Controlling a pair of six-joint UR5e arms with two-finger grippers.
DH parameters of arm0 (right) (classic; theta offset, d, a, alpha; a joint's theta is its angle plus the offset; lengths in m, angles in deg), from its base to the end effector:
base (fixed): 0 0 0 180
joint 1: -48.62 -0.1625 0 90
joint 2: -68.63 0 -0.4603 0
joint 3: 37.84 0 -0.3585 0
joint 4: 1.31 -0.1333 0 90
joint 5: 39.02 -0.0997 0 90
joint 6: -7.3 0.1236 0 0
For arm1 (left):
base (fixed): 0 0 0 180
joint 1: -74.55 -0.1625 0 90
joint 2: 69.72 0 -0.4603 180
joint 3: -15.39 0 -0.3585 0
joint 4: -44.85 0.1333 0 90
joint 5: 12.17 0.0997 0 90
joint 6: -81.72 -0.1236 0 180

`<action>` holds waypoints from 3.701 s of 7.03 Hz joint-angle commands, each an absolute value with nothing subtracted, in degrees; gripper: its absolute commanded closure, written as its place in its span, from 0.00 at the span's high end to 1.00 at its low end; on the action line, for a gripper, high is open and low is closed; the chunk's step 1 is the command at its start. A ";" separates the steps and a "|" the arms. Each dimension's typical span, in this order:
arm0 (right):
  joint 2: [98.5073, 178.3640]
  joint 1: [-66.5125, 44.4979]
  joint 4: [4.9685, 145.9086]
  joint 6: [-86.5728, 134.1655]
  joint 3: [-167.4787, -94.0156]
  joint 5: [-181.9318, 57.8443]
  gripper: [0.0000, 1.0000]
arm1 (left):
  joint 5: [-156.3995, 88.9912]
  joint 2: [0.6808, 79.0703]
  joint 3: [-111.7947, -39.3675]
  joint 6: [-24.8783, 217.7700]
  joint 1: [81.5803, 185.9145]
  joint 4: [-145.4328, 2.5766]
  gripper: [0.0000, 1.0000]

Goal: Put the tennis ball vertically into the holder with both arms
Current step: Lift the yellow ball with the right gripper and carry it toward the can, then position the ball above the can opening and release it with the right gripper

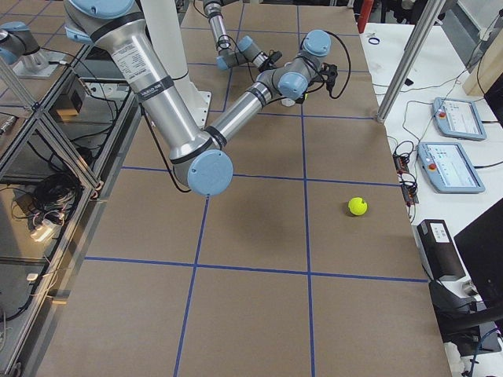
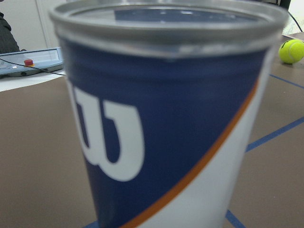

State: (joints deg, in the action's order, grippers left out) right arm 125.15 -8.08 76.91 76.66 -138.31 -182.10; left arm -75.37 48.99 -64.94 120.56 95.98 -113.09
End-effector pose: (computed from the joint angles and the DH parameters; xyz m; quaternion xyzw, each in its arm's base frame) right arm -0.3168 -0.5451 0.2570 -0.0471 -0.5733 0.0462 0.8167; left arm 0.5597 -0.4227 0.3555 0.5318 0.4401 0.0269 0.7230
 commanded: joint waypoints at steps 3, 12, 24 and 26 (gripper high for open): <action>118.38 -2.18 76.91 84.29 -138.39 -177.80 0.00 | -75.36 50.50 -62.06 120.65 97.05 -113.26 0.97; 103.44 0.37 77.00 84.90 -125.13 -174.20 0.00 | -74.92 52.98 -59.49 120.56 97.32 -113.44 0.80; 99.65 6.26 76.83 85.43 -118.35 -165.06 0.99 | -75.10 52.98 -59.58 118.98 97.93 -113.35 0.72; 99.57 6.61 76.65 85.87 -118.35 -162.95 0.99 | -75.10 52.98 -59.58 118.98 98.02 -113.35 0.72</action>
